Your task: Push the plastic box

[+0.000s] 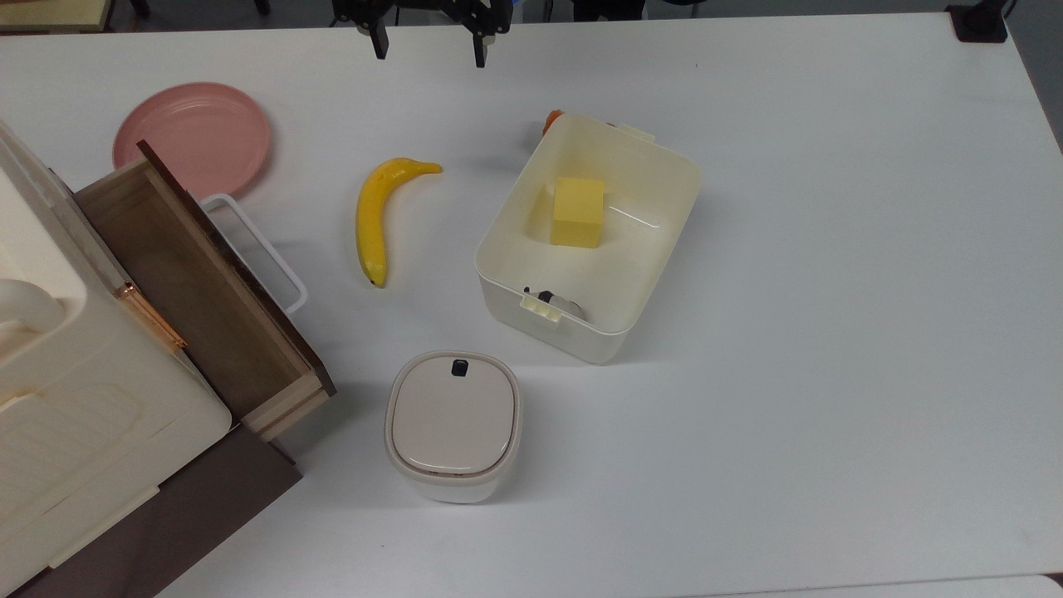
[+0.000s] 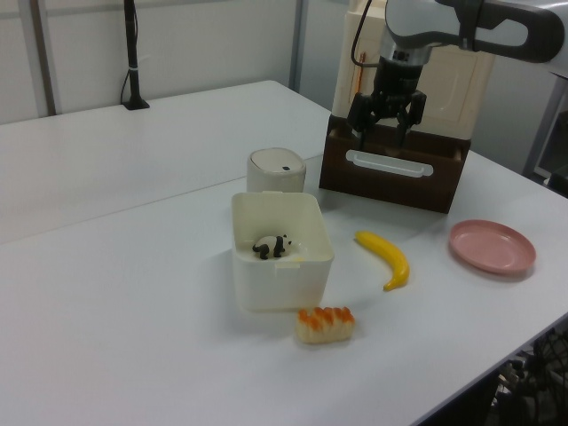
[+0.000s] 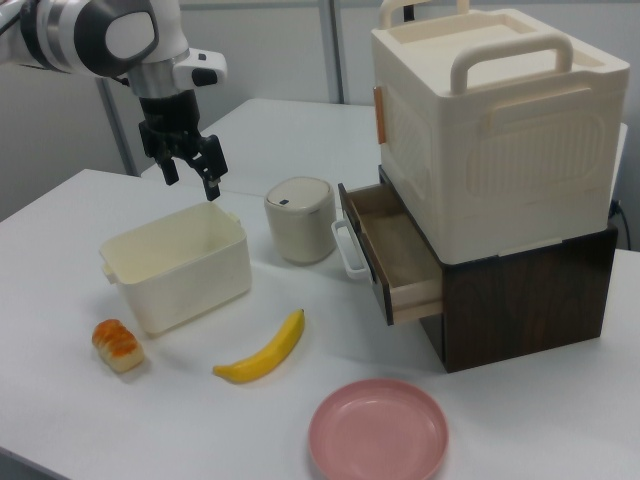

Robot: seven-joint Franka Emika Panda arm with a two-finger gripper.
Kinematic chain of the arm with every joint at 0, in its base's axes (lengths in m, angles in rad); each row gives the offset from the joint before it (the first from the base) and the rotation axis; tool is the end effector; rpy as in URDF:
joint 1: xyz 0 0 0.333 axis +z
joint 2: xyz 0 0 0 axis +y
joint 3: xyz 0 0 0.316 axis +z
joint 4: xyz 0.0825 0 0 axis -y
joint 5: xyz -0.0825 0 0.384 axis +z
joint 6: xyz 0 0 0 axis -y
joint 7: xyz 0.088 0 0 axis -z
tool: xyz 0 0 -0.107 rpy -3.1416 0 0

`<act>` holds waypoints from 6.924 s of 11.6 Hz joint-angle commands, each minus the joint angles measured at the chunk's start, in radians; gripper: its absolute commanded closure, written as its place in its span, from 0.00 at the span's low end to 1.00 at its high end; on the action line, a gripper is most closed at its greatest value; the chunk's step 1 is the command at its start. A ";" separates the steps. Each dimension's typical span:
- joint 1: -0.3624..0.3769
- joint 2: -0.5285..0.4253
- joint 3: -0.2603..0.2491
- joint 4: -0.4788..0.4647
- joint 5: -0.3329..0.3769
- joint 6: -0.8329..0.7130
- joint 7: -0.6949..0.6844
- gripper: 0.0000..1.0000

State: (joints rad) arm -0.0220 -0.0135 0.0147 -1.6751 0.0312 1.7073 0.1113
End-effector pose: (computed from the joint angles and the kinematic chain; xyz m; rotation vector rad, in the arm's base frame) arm 0.5609 -0.0011 0.5946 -3.1019 0.1897 -0.0684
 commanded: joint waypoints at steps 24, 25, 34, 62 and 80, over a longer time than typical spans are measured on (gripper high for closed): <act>0.053 0.092 0.040 -0.235 -0.119 0.288 -1.087 0.00; 0.056 0.102 0.039 -0.235 -0.119 0.296 -1.087 0.00; 0.089 0.156 0.039 -0.226 -0.155 0.298 -1.087 0.00; 0.139 0.256 0.079 -0.121 -0.152 0.377 -0.773 0.00; 0.182 0.330 0.079 -0.015 -0.188 0.408 -0.475 0.00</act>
State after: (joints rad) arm 0.1623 0.3508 0.0982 -1.6911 -0.1289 2.1141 -0.3960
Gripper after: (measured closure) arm 0.000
